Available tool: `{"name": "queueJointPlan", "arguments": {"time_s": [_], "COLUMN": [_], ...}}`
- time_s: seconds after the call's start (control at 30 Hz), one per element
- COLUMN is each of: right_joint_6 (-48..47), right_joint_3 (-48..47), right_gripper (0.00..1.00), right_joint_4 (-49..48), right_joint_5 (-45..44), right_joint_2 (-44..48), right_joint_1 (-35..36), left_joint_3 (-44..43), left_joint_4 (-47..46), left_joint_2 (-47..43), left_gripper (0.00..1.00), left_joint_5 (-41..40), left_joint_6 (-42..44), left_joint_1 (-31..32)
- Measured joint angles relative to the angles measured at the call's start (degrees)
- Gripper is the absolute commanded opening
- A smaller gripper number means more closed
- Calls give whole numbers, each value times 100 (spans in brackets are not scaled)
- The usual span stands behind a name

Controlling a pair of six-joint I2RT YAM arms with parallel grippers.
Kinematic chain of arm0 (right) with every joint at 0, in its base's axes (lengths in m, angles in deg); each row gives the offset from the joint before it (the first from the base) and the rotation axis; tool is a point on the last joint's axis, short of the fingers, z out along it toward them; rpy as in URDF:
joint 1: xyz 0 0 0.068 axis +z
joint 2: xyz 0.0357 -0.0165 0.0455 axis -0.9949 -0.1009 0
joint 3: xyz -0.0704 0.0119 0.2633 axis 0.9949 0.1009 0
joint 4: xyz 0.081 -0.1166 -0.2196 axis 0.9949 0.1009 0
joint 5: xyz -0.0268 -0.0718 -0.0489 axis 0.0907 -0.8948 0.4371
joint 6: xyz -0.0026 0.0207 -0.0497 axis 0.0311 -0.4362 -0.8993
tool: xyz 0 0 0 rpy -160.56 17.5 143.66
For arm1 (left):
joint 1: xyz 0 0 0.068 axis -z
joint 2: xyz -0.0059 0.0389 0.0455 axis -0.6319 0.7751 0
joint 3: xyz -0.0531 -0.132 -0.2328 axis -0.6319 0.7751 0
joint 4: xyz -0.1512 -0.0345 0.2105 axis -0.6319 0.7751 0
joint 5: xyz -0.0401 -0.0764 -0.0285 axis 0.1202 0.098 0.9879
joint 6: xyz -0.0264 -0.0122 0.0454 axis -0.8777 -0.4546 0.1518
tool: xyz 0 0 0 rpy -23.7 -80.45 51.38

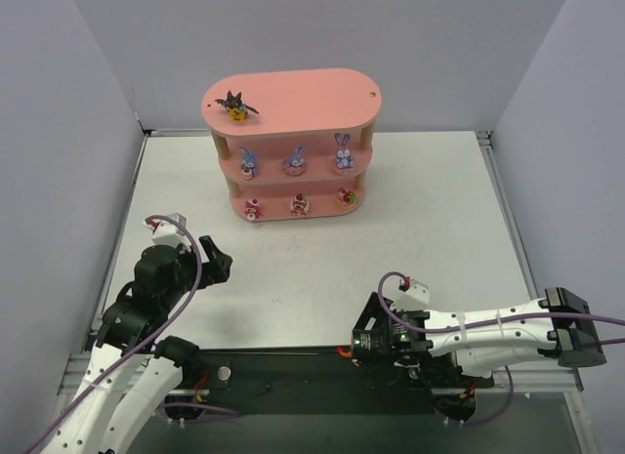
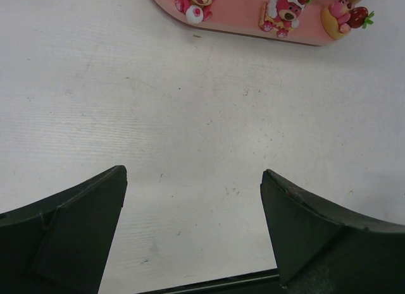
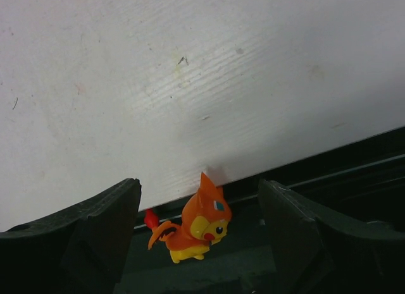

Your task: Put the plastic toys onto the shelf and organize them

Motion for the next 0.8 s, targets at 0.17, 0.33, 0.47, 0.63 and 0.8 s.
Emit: {"name": "queueJointPlan", "arguments": {"time_s": [0.17, 0.33, 0.47, 0.63, 0.8], "right_joint_6": [44, 66, 85, 105, 149], "right_joint_3": [-461, -566, -557, -330, 0], "right_gripper": [75, 72, 68, 62, 59], "right_joint_4": [2, -2, -55, -321, -778], "right_joint_5": [332, 562, 772, 1099, 1322], "right_joint_2": [-498, -614, -710, -802, -866], "right_joint_1": [68, 68, 66, 63, 63], "left_joint_3": [0, 0, 0, 0, 0], "left_joint_4": [0, 2, 2, 2, 4], "left_joint_2": [-72, -90, -90, -90, -98], "left_gripper": [97, 97, 97, 97, 97], "left_joint_5": [-160, -280, -337, -350, -354], "left_joint_6": [-33, -101, -107, -109, -111], "left_joint_1": [2, 2, 2, 22, 22]}}
